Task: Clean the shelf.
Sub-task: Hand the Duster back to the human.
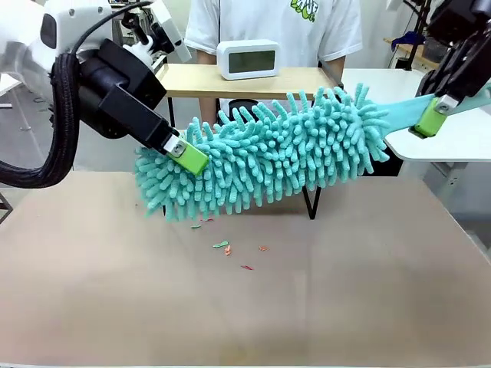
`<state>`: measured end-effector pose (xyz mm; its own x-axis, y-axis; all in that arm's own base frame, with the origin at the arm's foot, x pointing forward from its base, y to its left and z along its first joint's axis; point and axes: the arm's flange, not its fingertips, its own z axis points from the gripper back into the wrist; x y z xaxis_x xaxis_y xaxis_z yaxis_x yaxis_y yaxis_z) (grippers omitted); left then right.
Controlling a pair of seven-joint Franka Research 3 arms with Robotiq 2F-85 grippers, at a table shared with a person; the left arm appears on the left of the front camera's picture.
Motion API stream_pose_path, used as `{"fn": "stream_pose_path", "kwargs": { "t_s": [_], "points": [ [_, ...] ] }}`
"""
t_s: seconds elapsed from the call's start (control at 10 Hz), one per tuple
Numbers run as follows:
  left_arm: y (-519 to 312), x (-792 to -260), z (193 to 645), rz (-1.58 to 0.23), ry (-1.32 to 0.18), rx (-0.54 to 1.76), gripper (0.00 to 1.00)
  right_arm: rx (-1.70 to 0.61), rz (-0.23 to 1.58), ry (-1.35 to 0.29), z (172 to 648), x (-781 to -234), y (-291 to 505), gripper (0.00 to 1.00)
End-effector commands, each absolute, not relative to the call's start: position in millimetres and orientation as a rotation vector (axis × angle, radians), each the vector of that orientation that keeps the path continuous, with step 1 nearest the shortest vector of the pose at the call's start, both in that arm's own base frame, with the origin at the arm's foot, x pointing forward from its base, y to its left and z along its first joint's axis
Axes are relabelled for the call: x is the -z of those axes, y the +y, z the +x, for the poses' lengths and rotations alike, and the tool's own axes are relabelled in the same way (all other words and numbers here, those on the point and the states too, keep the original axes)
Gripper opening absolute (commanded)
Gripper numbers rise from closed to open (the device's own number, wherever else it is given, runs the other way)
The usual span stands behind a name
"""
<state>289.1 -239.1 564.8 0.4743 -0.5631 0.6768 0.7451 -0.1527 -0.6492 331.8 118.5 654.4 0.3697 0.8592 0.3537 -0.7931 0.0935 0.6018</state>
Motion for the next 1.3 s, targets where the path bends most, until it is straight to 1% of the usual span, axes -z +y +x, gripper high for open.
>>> {"fn": "stream_pose_path", "kwargs": {
  "t_s": [0.0,0.1,0.2,0.3,0.7,0.8,0.9,1.0,1.1,1.2],
  "points": [
    [-239.0,-559.5,285.6,-1.276,-0.215,1.173,0.00,-1.255,0.863,0.089,330.9,-654.0,115.9,0.12],
    [-239.4,-558.6,286.4,-1.279,-0.216,1.169,0.14,-1.258,0.873,0.104,331.4,-651.3,116.2,0.12],
    [-239.6,-558.5,286.7,-1.276,-0.218,1.169,0.04,-1.255,0.871,0.108,331.7,-650.0,116.6,0.12],
    [-239.6,-559.0,286.2,-1.278,-0.222,1.171,0.00,-1.258,0.869,0.110,331.4,-649.9,117.0,0.12],
    [-238.1,-560.4,288.5,-1.279,-0.227,1.162,0.00,-1.264,0.858,0.132,332.3,-647.4,120.6,0.12],
    [-237.8,-560.8,289.0,-1.277,-0.227,1.164,0.00,-1.278,0.876,0.133,331.8,-647.8,120.6,0.59],
    [-237.5,-560.8,289.6,-1.271,-0.226,1.164,0.00,-1.266,0.895,0.122,332.2,-648.4,119.4,0.72],
    [-237.2,-560.6,290.0,-1.265,-0.226,1.164,0.00,-1.214,0.944,0.077,334.0,-650.2,115.9,1.00],
    [-236.5,-559.7,290.5,-1.252,-0.216,1.172,0.00,-1.157,0.987,0.036,336.8,-651.0,112.2,1.00],
    [-237.0,-558.2,290.1,-1.244,-0.207,1.176,0.00,-1.067,1.074,-0.036,340.1,-653.0,106.0,1.00]
  ]
}}
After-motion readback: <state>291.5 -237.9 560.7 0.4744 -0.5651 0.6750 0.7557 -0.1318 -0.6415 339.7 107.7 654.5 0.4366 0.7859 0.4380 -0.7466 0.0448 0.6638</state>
